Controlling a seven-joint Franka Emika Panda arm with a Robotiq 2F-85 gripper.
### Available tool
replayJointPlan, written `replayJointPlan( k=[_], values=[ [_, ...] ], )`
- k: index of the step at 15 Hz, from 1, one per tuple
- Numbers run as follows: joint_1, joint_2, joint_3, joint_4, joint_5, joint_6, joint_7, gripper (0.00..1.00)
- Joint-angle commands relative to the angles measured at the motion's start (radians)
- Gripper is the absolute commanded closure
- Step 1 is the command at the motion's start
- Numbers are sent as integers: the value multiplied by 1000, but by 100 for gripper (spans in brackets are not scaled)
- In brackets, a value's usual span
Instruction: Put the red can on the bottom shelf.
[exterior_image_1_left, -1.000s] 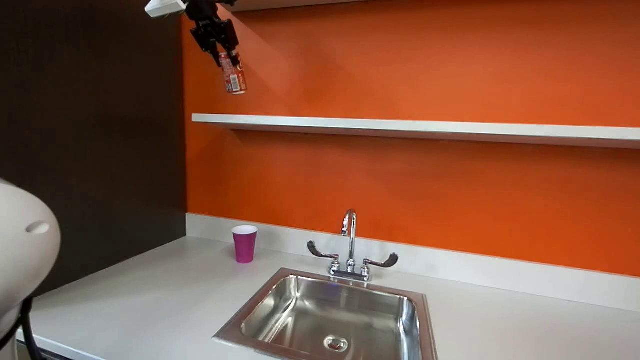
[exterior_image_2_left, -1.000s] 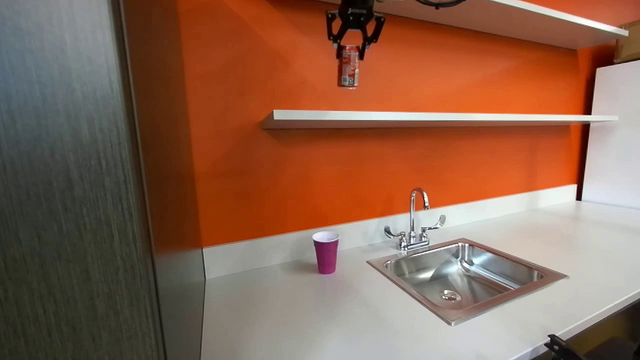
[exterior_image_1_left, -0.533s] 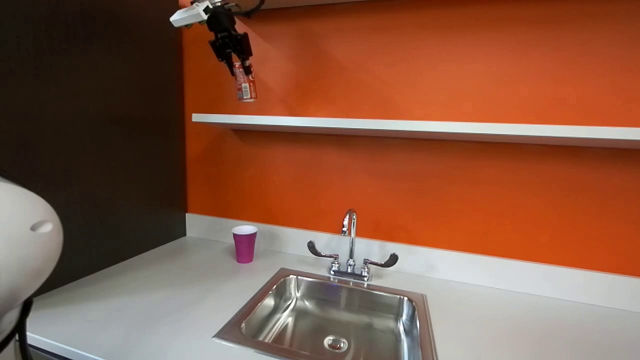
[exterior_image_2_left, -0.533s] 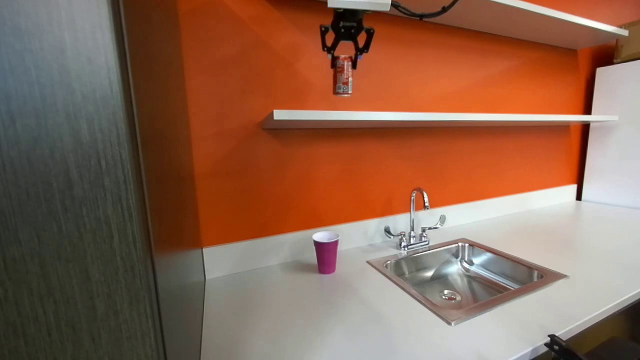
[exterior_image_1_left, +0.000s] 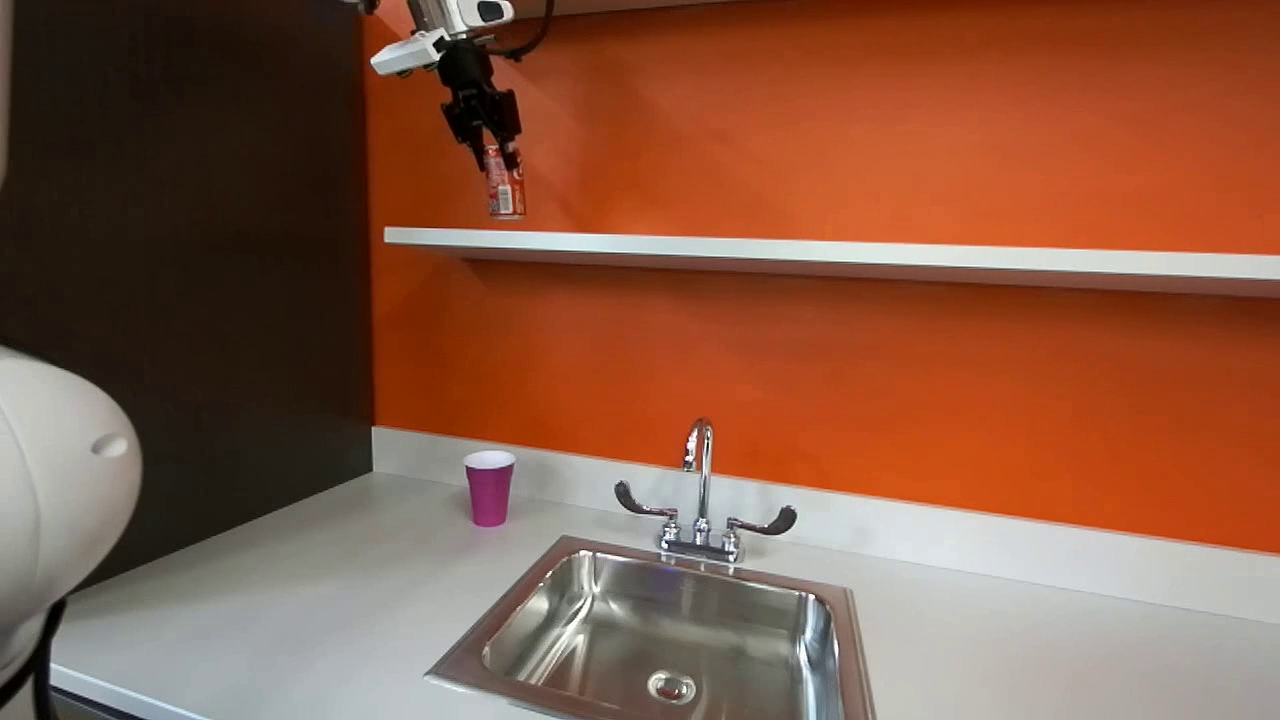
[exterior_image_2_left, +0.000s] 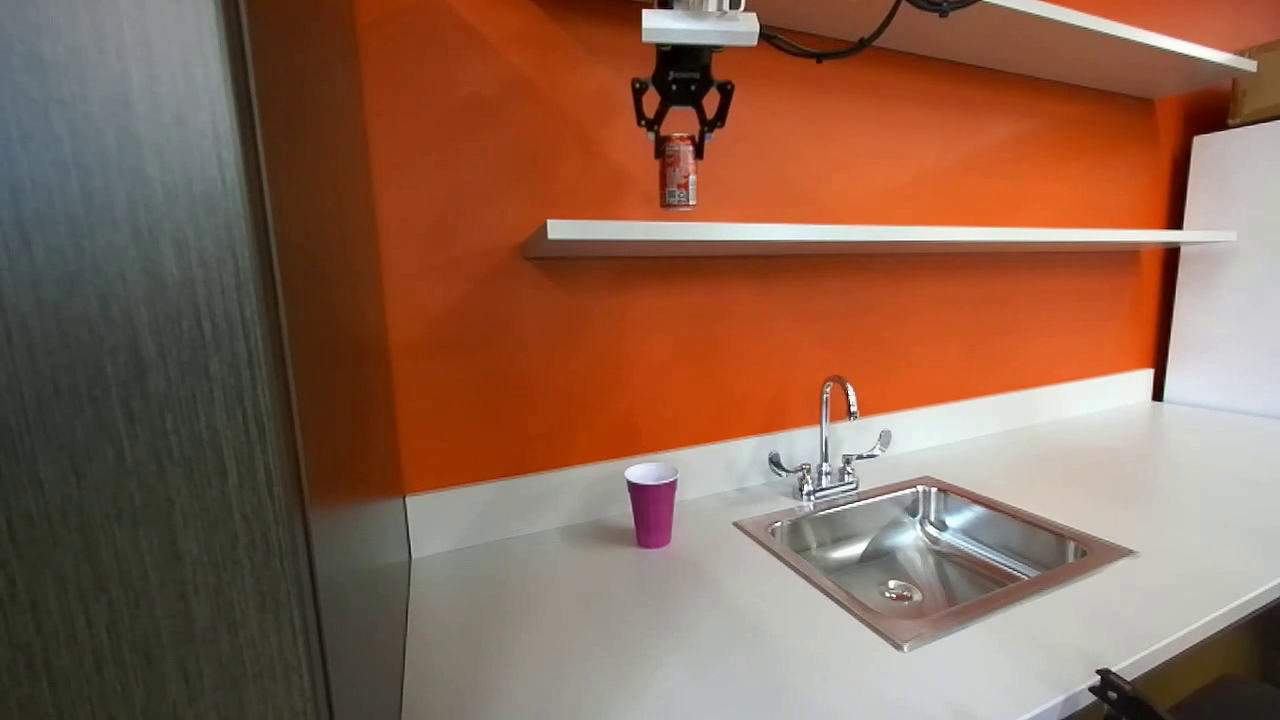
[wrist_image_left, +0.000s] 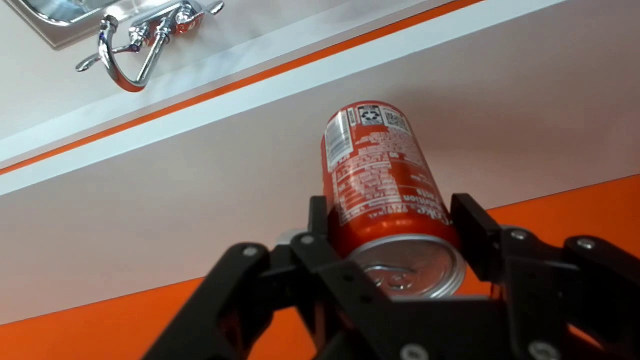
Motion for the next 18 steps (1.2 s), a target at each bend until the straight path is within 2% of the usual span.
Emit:
replayJointPlan(
  k=[1, 18],
  values=[
    [6, 69, -2, 121, -5, -69, -24, 62],
    [7, 219, -7, 310, -8, -148, -18, 62]
  ],
)
